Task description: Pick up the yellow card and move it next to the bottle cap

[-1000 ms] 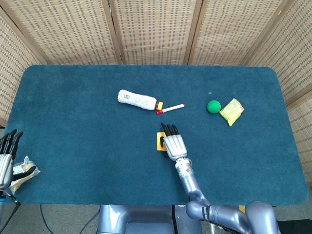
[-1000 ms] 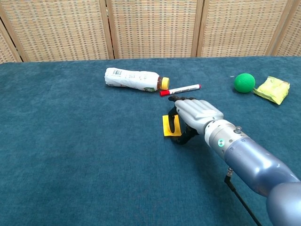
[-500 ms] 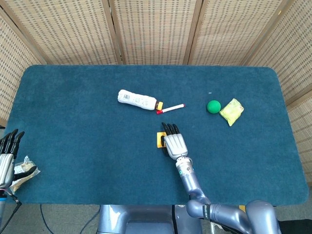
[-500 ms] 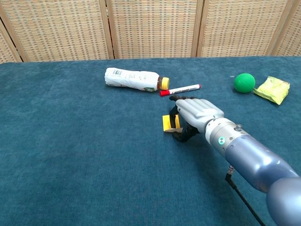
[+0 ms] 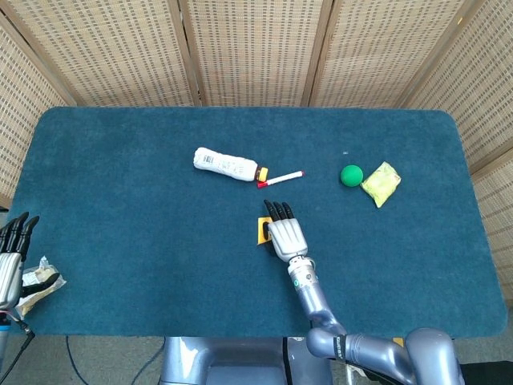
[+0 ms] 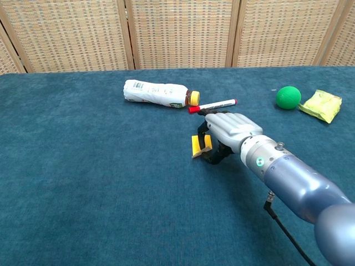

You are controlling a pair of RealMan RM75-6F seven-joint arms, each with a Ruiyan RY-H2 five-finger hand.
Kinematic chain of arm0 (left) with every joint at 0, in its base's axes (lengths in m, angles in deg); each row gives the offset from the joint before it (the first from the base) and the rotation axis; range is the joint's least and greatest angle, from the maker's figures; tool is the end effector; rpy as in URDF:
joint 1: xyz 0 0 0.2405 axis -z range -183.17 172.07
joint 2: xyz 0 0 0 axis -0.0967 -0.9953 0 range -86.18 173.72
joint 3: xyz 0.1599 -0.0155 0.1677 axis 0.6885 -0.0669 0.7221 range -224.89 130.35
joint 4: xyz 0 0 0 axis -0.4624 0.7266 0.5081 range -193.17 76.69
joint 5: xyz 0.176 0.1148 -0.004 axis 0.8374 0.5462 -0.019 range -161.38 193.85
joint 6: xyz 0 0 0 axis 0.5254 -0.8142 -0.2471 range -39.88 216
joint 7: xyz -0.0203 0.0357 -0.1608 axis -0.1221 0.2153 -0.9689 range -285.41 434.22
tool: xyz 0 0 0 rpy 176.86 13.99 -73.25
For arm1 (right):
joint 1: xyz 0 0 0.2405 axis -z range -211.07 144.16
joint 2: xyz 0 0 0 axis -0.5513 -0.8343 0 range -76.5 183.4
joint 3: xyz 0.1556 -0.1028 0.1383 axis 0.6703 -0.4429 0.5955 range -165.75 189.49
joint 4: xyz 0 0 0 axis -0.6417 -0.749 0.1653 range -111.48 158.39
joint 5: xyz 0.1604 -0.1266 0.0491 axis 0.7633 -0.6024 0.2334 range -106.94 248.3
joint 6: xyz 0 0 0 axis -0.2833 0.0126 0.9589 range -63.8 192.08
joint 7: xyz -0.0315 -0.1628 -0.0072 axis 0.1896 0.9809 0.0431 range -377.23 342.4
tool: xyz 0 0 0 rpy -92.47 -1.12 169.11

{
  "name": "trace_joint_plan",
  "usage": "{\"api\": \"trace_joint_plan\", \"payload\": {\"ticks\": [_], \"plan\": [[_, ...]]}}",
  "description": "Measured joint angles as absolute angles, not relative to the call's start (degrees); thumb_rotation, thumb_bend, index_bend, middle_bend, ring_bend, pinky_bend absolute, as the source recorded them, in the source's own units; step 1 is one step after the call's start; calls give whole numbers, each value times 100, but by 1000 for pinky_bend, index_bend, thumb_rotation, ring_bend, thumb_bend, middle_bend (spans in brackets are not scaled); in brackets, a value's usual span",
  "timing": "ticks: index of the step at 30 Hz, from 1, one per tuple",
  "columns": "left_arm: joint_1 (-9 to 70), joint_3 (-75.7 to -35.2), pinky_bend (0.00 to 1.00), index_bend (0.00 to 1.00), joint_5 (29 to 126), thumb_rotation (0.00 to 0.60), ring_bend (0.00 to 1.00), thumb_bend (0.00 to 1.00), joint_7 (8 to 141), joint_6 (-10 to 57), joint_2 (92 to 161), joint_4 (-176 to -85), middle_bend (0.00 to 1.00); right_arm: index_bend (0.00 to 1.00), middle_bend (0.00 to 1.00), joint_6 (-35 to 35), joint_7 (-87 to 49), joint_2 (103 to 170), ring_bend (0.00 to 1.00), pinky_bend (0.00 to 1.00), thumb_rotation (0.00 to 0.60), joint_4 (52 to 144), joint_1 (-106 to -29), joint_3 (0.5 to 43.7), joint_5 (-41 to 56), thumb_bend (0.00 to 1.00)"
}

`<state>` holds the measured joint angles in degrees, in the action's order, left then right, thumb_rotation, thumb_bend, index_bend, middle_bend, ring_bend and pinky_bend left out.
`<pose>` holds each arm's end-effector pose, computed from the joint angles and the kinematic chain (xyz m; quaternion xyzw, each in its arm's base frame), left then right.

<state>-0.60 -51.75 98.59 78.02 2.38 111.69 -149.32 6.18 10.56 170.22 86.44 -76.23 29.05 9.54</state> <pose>-0.2937 0.2071 0.1404 -0.5711 -0.3865 -0.3842 0.6139 -0.0914 -0.3394 -0.1201 0.7014 -0.4110 0.3753 0.4453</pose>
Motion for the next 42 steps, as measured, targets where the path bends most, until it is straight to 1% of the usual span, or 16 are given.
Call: {"api": "trace_joint_plan", "payload": {"ticks": [11, 26, 32, 42], "plan": [[-51, -5210, 68, 0, 9790, 600, 0, 45, 7774, 261, 11160, -14918, 0, 606, 79, 732, 1116, 17105, 0, 19, 600, 8456, -7840, 3018, 1003, 575], [-22, -5265, 68, 0, 9689, 600, 0, 46, 7741, 314, 11163, -14892, 0, 598, 81, 747, 1460, 17076, 0, 20, 600, 8251, -8317, 3441, 1138, 564], [-21, -5264, 68, 0, 9700, 600, 0, 46, 7756, 301, 11166, -14904, 0, 598, 82, 560, 1571, 16906, 0, 20, 600, 8426, -8393, 3594, 1139, 560], [-32, -5257, 68, 0, 9742, 600, 0, 46, 7777, 250, 11152, -14962, 0, 584, 83, 219, 1653, 16400, 0, 20, 600, 9146, -8250, 3709, 1185, 549]]}}
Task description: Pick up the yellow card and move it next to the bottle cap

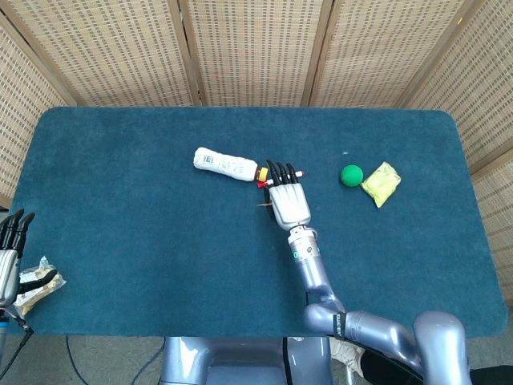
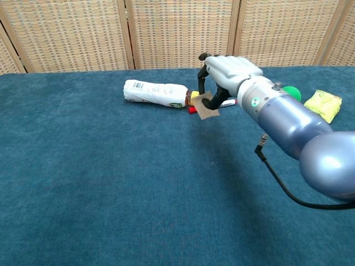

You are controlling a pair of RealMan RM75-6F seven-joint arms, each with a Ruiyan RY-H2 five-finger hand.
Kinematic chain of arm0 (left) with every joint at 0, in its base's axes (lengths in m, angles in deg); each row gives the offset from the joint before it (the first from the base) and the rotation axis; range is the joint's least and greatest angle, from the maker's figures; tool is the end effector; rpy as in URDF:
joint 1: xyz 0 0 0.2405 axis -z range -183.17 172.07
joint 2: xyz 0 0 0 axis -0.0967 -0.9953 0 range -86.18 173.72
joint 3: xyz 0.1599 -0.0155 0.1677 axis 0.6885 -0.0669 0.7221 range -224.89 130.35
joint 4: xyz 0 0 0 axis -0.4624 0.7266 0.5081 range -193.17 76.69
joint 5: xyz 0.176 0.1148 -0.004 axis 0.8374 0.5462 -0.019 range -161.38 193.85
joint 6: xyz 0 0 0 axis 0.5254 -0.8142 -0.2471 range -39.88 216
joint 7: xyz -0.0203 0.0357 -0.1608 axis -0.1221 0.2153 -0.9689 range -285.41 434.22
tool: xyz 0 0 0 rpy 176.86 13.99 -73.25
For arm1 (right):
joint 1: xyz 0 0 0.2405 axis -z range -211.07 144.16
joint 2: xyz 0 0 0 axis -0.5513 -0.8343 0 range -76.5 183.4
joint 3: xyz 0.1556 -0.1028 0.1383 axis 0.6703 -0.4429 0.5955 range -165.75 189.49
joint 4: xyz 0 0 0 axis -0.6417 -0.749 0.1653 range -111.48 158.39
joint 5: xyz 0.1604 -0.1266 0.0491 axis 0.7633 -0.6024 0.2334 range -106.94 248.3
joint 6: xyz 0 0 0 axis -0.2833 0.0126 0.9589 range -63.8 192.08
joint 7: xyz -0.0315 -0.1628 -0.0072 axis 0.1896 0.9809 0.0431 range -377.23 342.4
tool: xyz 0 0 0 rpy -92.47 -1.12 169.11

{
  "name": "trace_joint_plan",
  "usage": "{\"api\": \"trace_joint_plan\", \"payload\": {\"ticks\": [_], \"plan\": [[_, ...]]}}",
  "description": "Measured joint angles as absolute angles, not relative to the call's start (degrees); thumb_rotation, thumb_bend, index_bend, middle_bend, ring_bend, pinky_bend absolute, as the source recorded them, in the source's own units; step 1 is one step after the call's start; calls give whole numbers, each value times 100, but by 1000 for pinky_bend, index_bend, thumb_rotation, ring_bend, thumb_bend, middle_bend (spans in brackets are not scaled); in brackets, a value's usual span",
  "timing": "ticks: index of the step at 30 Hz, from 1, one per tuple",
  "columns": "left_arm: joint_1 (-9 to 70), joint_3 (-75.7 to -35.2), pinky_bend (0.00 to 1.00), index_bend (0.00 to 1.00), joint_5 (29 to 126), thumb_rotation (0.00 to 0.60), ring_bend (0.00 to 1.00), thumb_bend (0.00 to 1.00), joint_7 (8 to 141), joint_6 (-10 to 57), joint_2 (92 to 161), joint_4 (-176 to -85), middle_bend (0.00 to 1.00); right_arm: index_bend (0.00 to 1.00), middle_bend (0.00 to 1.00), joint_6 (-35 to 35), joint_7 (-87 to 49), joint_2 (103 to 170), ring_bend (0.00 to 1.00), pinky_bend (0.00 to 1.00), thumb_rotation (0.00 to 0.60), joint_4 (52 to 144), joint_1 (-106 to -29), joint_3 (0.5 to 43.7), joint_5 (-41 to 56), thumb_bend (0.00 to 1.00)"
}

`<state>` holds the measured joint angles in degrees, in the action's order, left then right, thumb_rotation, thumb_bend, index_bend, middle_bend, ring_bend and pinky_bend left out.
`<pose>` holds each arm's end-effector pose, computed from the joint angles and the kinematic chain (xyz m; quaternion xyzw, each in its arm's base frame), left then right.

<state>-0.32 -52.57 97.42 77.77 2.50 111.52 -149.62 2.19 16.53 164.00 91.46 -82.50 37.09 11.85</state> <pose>-0.2940 0.2112 0.1440 -0.5618 -0.3887 -0.3879 0.6187 -0.0520 -0.3881 -0.0559 0.6647 -0.3535 0.4274 0.5005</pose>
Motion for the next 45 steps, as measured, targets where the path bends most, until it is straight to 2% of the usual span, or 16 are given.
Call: {"api": "trace_joint_plan", "payload": {"ticks": [11, 28, 36, 45], "plan": [[-41, -5220, 68, 0, 9845, 600, 0, 46, 7838, 190, 11153, -15005, 0, 592, 85, -21, 1009, 15221, 0, 20, 600, 10928, -7368, 3671, 1512, 541], [-152, -5094, 68, 0, 10218, 600, 0, 45, 8025, -143, 11187, -15113, 0, 613, 91, -727, -842, 13798, 0, 17, 600, 12773, -5821, 2847, 833, 533], [-155, -5076, 68, 0, 10253, 600, 0, 46, 8089, -147, 11211, -15125, 0, 619, 93, -394, -1846, 13033, 0, 13, 600, 13800, -5400, 2358, 592, 534], [-160, -5091, 68, 0, 10250, 600, 0, 45, 8088, -155, 11209, -15136, 0, 617, 88, -125, -2304, 12516, 0, 13, 600, 14196, -5160, 1907, 134, 535]]}}
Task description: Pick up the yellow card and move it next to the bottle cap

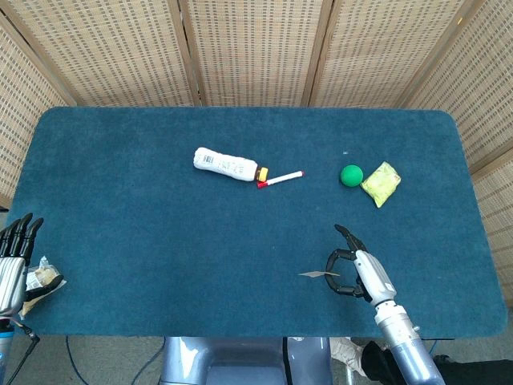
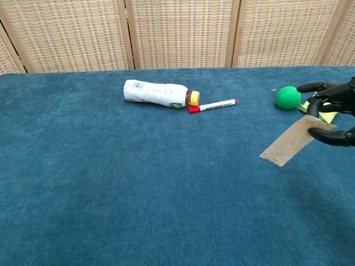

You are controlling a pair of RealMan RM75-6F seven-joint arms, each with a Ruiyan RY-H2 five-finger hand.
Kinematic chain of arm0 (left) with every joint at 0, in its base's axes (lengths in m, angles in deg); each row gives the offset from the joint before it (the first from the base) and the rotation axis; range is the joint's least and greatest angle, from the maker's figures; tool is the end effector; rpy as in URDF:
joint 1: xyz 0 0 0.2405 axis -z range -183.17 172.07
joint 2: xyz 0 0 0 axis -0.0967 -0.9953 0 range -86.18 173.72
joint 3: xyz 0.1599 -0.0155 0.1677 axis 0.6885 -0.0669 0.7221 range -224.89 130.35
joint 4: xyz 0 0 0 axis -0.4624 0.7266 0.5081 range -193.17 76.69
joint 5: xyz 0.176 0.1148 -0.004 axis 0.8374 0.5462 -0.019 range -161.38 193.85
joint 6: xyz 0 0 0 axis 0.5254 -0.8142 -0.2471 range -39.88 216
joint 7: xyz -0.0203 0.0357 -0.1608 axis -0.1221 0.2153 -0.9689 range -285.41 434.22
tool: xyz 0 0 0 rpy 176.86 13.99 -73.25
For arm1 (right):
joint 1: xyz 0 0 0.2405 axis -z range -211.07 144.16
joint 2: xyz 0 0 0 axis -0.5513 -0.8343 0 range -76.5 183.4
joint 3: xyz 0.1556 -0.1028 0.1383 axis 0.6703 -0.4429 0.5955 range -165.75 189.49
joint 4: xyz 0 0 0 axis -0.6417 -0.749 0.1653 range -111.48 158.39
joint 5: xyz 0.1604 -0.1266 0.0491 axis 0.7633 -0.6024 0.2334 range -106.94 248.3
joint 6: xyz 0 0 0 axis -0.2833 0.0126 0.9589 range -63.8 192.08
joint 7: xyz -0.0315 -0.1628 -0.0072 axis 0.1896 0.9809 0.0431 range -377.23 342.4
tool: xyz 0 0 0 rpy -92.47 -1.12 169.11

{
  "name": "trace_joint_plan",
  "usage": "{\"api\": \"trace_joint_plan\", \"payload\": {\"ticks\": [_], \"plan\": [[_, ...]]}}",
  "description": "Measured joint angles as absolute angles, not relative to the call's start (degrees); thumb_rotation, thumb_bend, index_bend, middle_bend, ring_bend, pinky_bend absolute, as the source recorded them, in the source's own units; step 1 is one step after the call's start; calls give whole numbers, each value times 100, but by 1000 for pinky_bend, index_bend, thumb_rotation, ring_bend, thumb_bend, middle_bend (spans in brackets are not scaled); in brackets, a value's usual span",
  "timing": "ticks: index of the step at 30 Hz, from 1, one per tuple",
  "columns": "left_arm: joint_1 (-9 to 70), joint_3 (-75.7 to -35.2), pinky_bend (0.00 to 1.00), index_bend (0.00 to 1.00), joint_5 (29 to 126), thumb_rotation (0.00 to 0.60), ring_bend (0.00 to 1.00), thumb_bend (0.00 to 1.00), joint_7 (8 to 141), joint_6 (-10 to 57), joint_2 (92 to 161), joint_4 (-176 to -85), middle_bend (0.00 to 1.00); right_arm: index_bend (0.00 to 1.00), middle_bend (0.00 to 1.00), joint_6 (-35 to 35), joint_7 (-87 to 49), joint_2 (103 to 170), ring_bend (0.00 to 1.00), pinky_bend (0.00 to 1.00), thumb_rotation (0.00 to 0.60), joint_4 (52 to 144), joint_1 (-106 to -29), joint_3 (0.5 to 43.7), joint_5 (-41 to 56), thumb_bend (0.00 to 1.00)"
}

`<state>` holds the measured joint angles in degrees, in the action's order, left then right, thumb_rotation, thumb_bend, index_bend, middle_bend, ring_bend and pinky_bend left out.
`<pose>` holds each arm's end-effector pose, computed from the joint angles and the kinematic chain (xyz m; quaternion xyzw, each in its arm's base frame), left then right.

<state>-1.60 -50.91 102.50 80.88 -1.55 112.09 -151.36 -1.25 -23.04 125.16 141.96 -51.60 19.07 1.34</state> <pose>-0.2763 0.1982 0.1396 -0.5787 -0.3585 -0.4032 0.6116 -0.1521 -0.2330 0.0479 0.5137 -0.6457 0.4728 0.3093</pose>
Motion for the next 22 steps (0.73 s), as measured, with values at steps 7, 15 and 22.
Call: {"api": "trace_joint_plan", "payload": {"ticks": [7, 15, 22], "plan": [[-166, -5083, 68, 0, 10276, 600, 0, 46, 8115, -168, 11215, -15152, 0, 617, 87, 9, -2601, 12317, 0, 13, 600, 14230, -5073, 1689, -120, 535], [-176, -5100, 68, 0, 10276, 600, 0, 45, 8095, -194, 11204, -15162, 0, 620, 85, 195, -3106, 11975, 0, 12, 600, 14352, -5025, 1530, -420, 535], [-170, -5103, 68, 0, 10277, 600, 0, 46, 8094, -180, 11205, -15158, 0, 620, 84, 439, -3738, 11669, 0, 13, 600, 14470, -5011, 1372, -720, 535]]}}
